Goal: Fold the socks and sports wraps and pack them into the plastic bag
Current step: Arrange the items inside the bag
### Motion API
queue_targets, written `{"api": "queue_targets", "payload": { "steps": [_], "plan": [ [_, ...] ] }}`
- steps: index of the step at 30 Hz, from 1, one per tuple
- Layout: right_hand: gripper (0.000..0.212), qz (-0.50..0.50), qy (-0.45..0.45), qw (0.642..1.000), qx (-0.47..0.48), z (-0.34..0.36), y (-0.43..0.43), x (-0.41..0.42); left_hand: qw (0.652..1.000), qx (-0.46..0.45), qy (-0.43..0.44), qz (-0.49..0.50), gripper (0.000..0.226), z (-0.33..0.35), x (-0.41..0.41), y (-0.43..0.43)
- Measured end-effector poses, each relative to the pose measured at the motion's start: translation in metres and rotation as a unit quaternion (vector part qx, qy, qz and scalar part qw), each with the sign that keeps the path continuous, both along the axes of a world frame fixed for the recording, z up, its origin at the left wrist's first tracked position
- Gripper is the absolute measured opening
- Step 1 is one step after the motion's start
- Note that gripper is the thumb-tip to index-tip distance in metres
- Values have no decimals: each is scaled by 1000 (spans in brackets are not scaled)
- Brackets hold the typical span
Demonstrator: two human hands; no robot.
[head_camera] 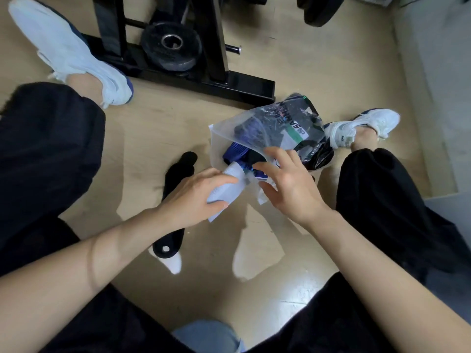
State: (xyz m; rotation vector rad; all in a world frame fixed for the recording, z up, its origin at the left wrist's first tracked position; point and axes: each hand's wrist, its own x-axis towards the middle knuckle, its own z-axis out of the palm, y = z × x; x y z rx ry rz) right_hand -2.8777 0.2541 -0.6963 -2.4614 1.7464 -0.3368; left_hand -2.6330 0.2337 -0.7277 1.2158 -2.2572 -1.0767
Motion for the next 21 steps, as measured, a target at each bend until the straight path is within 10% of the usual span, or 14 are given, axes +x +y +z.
{"api": "queue_targets", "payload": {
  "steps": [7,21],
  "plan": [
    [35,-19,131,987,95,-7,-49,8,1000,-8,8,24,59,-8,6,-10],
    [75,-57,-99,987,109,8,-44,-26,998,-66,-21,-7,69,-33,-47,-48]
  ]
}}
